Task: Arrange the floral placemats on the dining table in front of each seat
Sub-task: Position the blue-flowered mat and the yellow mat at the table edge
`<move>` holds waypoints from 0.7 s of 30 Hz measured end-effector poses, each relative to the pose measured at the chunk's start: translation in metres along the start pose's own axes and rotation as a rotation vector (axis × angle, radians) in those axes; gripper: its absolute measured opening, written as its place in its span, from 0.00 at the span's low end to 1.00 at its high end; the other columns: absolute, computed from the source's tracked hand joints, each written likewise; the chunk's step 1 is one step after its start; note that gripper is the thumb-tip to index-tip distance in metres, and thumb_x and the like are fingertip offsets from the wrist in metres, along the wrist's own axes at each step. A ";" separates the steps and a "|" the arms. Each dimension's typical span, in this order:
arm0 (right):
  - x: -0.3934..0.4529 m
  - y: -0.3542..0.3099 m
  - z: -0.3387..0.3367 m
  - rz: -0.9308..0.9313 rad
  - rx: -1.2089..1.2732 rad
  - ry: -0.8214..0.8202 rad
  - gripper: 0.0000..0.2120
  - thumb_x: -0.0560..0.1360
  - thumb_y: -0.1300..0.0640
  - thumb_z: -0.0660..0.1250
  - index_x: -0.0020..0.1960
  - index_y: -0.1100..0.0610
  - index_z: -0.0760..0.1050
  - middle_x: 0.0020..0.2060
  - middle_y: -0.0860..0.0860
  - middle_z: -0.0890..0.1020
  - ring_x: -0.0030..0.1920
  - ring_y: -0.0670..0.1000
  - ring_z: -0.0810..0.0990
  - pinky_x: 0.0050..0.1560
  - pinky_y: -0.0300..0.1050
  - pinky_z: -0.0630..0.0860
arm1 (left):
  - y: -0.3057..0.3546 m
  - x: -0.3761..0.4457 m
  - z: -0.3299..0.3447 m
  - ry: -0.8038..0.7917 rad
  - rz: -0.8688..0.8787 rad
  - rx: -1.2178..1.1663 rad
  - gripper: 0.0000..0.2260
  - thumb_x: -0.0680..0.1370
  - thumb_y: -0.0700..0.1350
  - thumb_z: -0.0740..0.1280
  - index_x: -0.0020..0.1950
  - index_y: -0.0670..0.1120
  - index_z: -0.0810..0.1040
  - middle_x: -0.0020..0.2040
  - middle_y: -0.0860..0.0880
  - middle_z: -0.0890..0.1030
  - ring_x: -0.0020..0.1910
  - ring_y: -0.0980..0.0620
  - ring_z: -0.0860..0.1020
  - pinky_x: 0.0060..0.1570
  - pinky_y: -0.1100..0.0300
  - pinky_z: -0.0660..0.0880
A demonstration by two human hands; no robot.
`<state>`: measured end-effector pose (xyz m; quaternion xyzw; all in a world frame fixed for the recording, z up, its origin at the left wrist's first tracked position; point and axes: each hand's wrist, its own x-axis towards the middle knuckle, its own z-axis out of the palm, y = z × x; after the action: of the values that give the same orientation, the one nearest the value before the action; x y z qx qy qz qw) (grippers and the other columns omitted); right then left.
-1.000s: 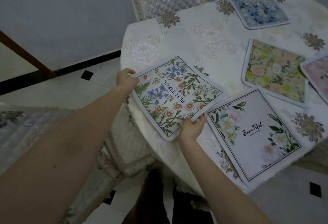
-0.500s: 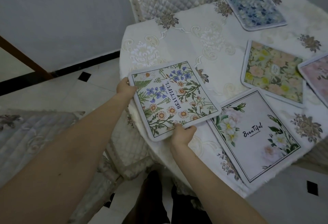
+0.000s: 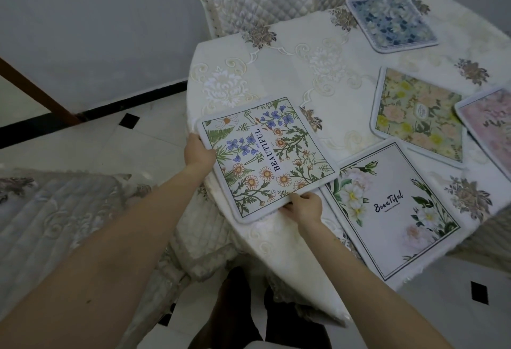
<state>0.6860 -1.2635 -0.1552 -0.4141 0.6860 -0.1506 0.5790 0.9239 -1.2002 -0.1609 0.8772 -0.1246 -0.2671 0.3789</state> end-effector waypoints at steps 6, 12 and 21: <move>0.001 -0.006 -0.014 -0.191 -0.420 -0.023 0.15 0.70 0.57 0.68 0.26 0.57 0.72 0.24 0.53 0.79 0.28 0.55 0.79 0.34 0.47 0.79 | 0.002 -0.017 -0.003 0.174 0.337 0.419 0.20 0.71 0.36 0.68 0.61 0.37 0.69 0.57 0.36 0.71 0.56 0.37 0.69 0.54 0.48 0.68; 0.006 -0.008 -0.014 -0.637 -0.806 0.176 0.17 0.69 0.48 0.68 0.49 0.59 0.70 0.44 0.53 0.75 0.48 0.55 0.72 0.42 0.47 0.70 | -0.007 -0.037 0.021 -0.150 0.695 0.529 0.26 0.73 0.50 0.68 0.70 0.44 0.68 0.69 0.42 0.70 0.68 0.43 0.66 0.67 0.48 0.65; 0.022 0.000 -0.001 -0.767 -1.139 -0.064 0.31 0.70 0.39 0.63 0.69 0.49 0.62 0.74 0.55 0.61 0.75 0.58 0.55 0.74 0.59 0.53 | -0.018 -0.045 0.033 -0.232 0.683 0.642 0.30 0.75 0.58 0.64 0.73 0.47 0.63 0.75 0.45 0.62 0.74 0.45 0.57 0.72 0.49 0.55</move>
<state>0.6855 -1.2796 -0.1696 -0.8717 0.4457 0.0515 0.1970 0.8685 -1.1892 -0.1761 0.8233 -0.5231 -0.1714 0.1385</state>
